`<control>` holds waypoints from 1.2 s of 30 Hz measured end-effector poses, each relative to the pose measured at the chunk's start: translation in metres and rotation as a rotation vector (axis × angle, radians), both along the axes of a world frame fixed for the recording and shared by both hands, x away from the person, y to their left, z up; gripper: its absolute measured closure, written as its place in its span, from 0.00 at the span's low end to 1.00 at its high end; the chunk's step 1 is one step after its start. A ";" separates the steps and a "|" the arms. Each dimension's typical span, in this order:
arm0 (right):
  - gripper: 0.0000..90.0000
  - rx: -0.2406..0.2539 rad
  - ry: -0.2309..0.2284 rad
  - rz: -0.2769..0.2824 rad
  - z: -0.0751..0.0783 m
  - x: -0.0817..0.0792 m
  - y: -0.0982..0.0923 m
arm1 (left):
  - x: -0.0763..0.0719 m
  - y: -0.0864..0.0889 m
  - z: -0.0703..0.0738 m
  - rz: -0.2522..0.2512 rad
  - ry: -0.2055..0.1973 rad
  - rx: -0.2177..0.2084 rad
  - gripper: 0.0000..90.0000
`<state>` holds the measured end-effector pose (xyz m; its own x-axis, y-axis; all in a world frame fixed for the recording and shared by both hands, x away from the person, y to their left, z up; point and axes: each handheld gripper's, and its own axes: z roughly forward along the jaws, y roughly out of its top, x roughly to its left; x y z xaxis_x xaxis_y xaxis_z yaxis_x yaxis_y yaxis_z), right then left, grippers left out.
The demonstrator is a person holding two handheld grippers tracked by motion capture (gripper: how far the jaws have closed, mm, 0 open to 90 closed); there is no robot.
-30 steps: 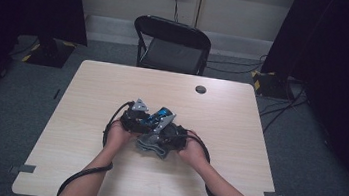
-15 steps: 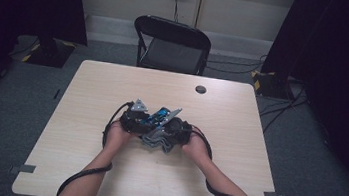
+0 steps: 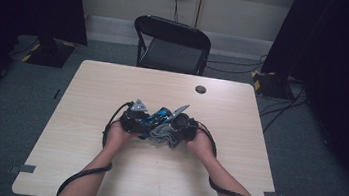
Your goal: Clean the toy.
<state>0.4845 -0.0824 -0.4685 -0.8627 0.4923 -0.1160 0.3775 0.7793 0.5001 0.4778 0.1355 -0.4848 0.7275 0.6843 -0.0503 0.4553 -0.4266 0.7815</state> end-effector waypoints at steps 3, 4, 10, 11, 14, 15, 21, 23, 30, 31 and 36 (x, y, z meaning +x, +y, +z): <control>0.84 0.006 0.006 -0.020 0.000 0.004 -0.005 | 0.000 0.000 0.000 0.002 -0.005 -0.001 0.49; 0.84 0.010 0.009 -0.025 0.000 0.005 -0.007 | 0.000 0.000 0.000 0.003 -0.005 0.000 0.49; 0.84 0.004 0.005 -0.050 0.000 0.010 -0.012 | 0.000 0.000 0.000 0.001 -0.004 0.000 0.49; 0.84 0.002 0.007 -0.053 0.000 0.011 -0.012 | 0.000 0.000 0.000 0.001 -0.004 -0.001 0.49; 0.84 0.000 0.008 -0.065 0.000 0.012 -0.014 | 0.000 0.000 0.000 0.000 -0.006 -0.001 0.49; 0.84 0.002 0.005 -0.066 0.000 0.013 -0.016 | 0.000 0.001 0.000 0.000 -0.006 -0.001 0.49; 0.84 0.007 0.007 -0.100 0.000 0.016 -0.021 | 0.000 0.000 0.000 -0.001 -0.006 0.000 0.49; 0.84 0.006 0.010 -0.110 0.000 0.018 -0.023 | 0.000 0.001 0.000 -0.001 -0.006 0.001 0.49; 0.84 0.011 -0.005 -0.166 0.000 0.021 -0.034 | -0.002 0.003 0.000 -0.011 -0.008 0.001 0.52; 0.84 0.006 -0.011 -0.172 0.000 0.022 -0.035 | -0.002 0.003 0.000 -0.010 -0.008 0.001 0.52; 0.84 0.017 -0.007 -0.196 0.000 0.023 -0.040 | -0.003 0.003 0.000 -0.011 -0.016 0.001 0.56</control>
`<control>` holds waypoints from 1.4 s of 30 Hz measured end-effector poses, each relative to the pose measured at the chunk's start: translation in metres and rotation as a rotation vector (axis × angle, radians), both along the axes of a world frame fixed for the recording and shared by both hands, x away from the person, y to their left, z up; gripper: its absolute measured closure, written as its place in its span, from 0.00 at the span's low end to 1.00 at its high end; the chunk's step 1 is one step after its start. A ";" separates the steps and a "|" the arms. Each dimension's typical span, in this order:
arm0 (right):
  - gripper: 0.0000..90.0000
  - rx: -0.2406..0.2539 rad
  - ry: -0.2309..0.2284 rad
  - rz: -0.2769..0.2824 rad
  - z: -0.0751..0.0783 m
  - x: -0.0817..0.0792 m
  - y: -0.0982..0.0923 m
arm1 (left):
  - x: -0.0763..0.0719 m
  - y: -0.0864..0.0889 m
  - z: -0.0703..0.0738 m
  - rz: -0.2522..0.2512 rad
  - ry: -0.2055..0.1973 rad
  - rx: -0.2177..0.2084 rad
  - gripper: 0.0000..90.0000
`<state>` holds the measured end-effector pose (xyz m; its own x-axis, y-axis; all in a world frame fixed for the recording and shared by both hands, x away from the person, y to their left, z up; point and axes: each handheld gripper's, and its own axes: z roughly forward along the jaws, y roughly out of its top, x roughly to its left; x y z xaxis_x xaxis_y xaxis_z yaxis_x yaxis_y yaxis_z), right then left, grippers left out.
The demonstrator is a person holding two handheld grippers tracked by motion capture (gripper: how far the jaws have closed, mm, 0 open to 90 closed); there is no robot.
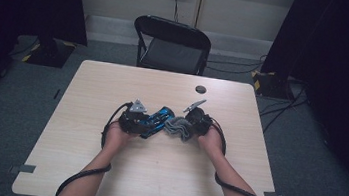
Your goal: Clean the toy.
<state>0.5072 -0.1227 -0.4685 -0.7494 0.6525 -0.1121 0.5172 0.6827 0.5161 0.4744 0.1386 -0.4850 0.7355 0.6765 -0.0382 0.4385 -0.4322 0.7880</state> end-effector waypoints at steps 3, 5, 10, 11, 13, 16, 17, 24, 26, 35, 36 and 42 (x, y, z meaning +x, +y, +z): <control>0.84 -0.007 -0.002 0.012 0.000 -0.002 -0.001 | 0.000 0.000 0.000 -0.001 0.001 0.000 0.56; 0.84 -0.007 0.000 0.012 0.000 -0.002 -0.001 | 0.000 0.000 0.000 -0.001 0.002 0.000 0.56; 0.84 -0.015 -0.002 0.003 0.001 -0.001 -0.004 | 0.000 0.000 0.000 -0.001 0.003 0.002 0.56; 0.84 -0.019 -0.006 0.003 0.001 -0.001 -0.005 | 0.000 0.000 0.001 -0.001 0.004 0.004 0.56; 0.84 -0.016 -0.007 -0.003 0.002 -0.001 -0.009 | 0.000 0.000 0.001 0.000 0.004 0.004 0.56; 0.84 -0.007 0.002 0.010 0.004 -0.003 -0.016 | 0.000 0.000 0.001 0.005 0.008 -0.002 0.55; 0.84 0.003 0.011 0.012 0.004 -0.003 -0.018 | 0.000 0.000 0.001 0.005 0.008 -0.002 0.56; 0.84 0.036 0.011 0.061 0.012 -0.014 -0.026 | 0.006 -0.005 0.003 0.017 0.027 -0.020 0.41; 0.84 0.047 0.011 0.082 0.013 -0.017 -0.026 | 0.008 -0.007 0.006 0.018 0.019 -0.026 0.39; 0.84 0.057 0.028 0.202 0.009 -0.035 -0.010 | 0.020 -0.018 0.009 0.009 0.036 0.012 0.48; 0.84 0.055 0.022 0.219 0.009 -0.037 -0.006 | 0.021 -0.018 0.008 0.006 0.050 0.018 0.49; 0.84 0.041 0.017 0.305 0.008 -0.049 0.017 | 0.022 -0.020 0.003 0.007 0.053 0.012 0.48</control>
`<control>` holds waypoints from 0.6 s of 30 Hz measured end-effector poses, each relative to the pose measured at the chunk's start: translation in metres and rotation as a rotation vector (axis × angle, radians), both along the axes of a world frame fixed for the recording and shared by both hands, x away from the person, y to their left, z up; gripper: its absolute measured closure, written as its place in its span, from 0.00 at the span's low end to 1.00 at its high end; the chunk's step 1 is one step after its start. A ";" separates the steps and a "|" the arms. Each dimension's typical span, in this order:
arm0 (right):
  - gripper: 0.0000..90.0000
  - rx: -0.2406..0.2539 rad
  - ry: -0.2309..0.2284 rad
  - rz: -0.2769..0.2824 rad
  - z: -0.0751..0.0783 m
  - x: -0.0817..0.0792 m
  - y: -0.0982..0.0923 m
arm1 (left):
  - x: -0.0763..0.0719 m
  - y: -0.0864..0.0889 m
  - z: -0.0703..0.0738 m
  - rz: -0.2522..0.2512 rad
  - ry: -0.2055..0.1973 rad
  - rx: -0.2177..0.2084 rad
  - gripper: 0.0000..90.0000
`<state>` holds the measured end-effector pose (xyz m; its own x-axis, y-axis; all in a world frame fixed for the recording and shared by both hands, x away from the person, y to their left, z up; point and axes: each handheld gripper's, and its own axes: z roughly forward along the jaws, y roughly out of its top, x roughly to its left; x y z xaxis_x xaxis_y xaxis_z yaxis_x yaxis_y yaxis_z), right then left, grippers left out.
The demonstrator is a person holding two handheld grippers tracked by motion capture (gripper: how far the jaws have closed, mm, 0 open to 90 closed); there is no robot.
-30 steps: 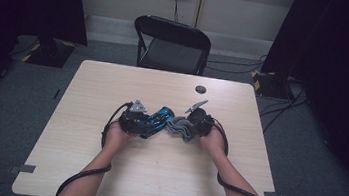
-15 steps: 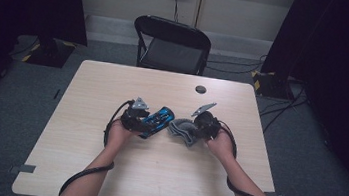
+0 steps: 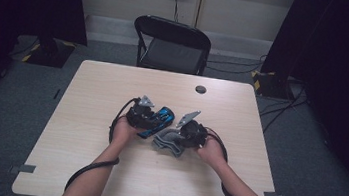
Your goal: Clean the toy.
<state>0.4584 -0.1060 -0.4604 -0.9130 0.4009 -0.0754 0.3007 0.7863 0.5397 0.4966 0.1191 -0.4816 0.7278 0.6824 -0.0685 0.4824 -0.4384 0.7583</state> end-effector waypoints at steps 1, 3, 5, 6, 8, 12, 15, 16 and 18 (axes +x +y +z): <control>0.84 0.000 0.000 0.000 0.000 0.000 0.000 | 0.000 0.000 0.000 0.000 0.000 0.000 0.48; 0.83 -0.004 -0.007 0.024 -0.001 -0.004 0.015 | -0.001 0.000 -0.001 -0.007 -0.014 0.000 0.48; 0.83 0.000 -0.001 0.037 -0.001 -0.005 0.025 | -0.001 0.000 -0.001 -0.010 -0.022 0.002 0.48; 0.83 -0.001 -0.005 0.043 -0.002 -0.006 0.030 | -0.002 0.000 -0.001 -0.010 -0.024 -0.001 0.48; 0.83 -0.026 -0.010 0.048 -0.005 -0.006 0.040 | -0.002 0.000 -0.001 -0.010 -0.025 0.000 0.48; 0.82 -0.039 0.001 0.035 -0.007 -0.001 0.048 | -0.002 0.000 -0.002 -0.013 -0.030 0.002 0.49; 0.82 -0.054 0.011 0.007 -0.006 0.003 0.048 | -0.003 0.001 -0.003 -0.011 -0.039 -0.011 0.49; 0.83 -0.058 0.008 0.004 -0.006 0.004 0.047 | -0.004 0.001 -0.003 -0.009 -0.040 -0.012 0.49; 0.83 -0.061 0.007 -0.003 -0.006 0.006 0.045 | -0.004 0.001 -0.003 -0.011 -0.042 -0.010 0.49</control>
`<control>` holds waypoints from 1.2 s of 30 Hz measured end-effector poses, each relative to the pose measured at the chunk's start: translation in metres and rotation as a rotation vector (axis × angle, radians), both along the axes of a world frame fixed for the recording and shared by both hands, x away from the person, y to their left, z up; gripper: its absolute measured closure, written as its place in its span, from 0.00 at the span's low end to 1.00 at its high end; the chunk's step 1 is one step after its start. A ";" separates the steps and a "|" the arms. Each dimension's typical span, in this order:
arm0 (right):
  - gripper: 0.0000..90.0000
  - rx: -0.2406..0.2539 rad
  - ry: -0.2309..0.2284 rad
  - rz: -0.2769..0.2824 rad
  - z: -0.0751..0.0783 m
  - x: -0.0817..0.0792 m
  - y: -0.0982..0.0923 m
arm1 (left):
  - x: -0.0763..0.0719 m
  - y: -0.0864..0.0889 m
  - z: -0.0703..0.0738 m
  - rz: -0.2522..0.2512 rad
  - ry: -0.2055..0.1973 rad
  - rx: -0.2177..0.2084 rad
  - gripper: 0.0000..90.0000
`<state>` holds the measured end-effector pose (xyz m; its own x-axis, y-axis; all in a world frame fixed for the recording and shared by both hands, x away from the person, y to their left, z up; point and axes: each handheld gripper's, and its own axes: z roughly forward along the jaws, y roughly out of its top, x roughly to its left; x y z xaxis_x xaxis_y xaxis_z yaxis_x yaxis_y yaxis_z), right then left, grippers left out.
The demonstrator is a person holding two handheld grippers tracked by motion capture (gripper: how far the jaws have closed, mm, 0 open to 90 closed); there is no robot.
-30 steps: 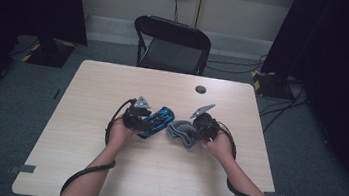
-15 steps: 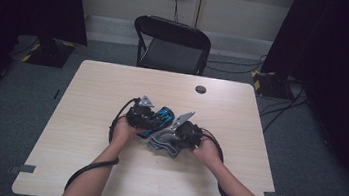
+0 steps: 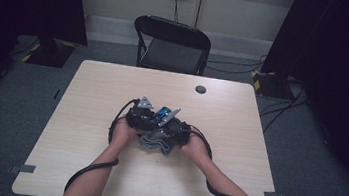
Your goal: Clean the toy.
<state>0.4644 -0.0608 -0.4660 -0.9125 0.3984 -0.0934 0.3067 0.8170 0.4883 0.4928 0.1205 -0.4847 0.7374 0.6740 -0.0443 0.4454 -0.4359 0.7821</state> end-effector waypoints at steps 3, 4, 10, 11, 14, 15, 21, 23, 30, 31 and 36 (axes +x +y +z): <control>0.83 0.003 0.001 -0.025 0.000 0.004 -0.006 | 0.000 0.000 0.000 0.001 0.002 0.000 0.49; 0.83 0.001 -0.002 -0.035 0.000 0.006 -0.009 | 0.000 0.000 0.000 -0.003 -0.001 0.005 0.49; 0.83 0.010 0.002 -0.089 0.000 0.018 -0.024 | -0.002 0.002 -0.001 0.000 -0.006 -0.005 0.49; 0.83 0.012 0.004 -0.096 0.000 0.019 -0.027 | -0.002 0.002 -0.001 0.000 -0.005 -0.004 0.49; 0.83 0.003 -0.002 -0.111 0.000 0.024 -0.032 | -0.002 0.002 0.000 -0.002 -0.001 0.003 0.49; 0.83 0.003 -0.003 -0.118 0.000 0.026 -0.035 | -0.002 0.002 0.000 -0.002 -0.001 0.003 0.49; 0.83 0.003 -0.006 -0.152 0.000 0.034 -0.046 | -0.002 0.002 0.001 0.001 0.003 0.010 0.49; 0.83 0.003 -0.009 -0.168 0.000 0.036 -0.049 | -0.002 0.001 0.001 0.001 0.006 0.011 0.49; 0.83 0.020 -0.002 -0.210 -0.001 0.042 -0.059 | -0.002 0.001 0.001 0.001 0.007 0.013 0.49; 0.83 0.021 -0.005 -0.218 -0.001 0.043 -0.060 | -0.002 0.001 0.002 0.002 0.008 0.015 0.49; 0.83 0.019 -0.011 -0.249 -0.001 0.046 -0.067 | -0.002 0.001 0.002 0.001 0.011 0.022 0.49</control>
